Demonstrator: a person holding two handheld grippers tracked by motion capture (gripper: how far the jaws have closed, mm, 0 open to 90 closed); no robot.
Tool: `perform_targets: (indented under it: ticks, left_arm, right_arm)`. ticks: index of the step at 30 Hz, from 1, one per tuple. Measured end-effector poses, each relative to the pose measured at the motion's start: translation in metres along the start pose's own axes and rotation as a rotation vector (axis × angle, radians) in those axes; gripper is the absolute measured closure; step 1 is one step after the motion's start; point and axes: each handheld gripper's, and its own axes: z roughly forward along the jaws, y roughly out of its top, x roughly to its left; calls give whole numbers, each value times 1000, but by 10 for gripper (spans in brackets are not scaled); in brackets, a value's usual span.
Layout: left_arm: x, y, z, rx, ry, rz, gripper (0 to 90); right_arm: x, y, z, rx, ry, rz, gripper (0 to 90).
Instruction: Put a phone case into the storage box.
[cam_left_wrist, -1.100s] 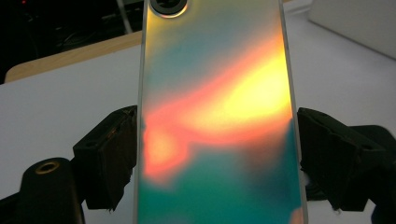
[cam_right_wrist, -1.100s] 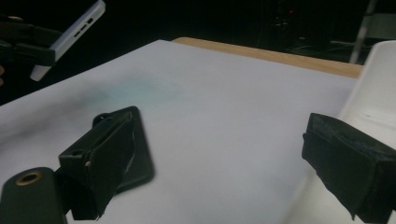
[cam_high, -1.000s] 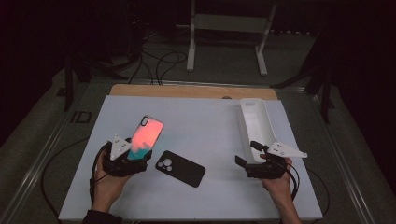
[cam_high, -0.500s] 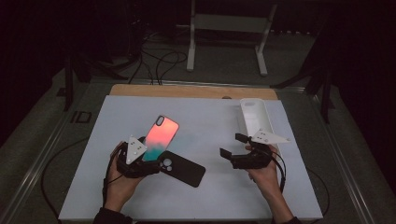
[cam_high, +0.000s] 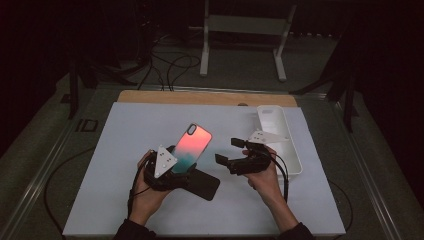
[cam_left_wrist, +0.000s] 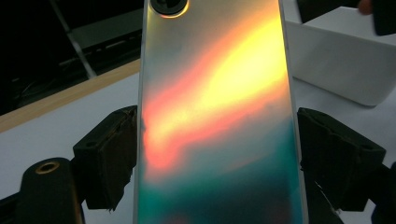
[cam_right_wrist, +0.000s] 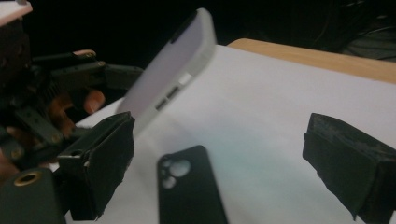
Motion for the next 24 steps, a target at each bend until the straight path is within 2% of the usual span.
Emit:
perform_targets:
  ticks: [3, 8, 13, 16, 18, 21, 24]
  left_arm:
    - [-6, 1, 2, -8, -15, 13, 170]
    - [-15, 2, 4, -14, -32, 32, 170]
    - [-18, 2, 3, -22, -38, 37, 170]
    - [-20, 2, 5, -22, -44, 37, 170]
    - [-20, 2, 5, -23, -47, 36, 170]
    - [-21, 2, 5, -18, -47, 38, 171]
    - [-22, 1, 6, -13, -37, 45, 171]
  right_arm:
    - [4, 3, 9, 11, 28, 15, 92]
    - [12, 8, 22, 33, 68, 40, 178]
    - [16, 10, 30, 53, 78, 70, 450]
    - [18, 10, 32, 54, 98, 80, 575]
    - [19, 11, 32, 57, 100, 76, 633]
    - [19, 11, 31, 49, 130, 90, 711]
    - [20, 12, 31, 47, 142, 91, 757]
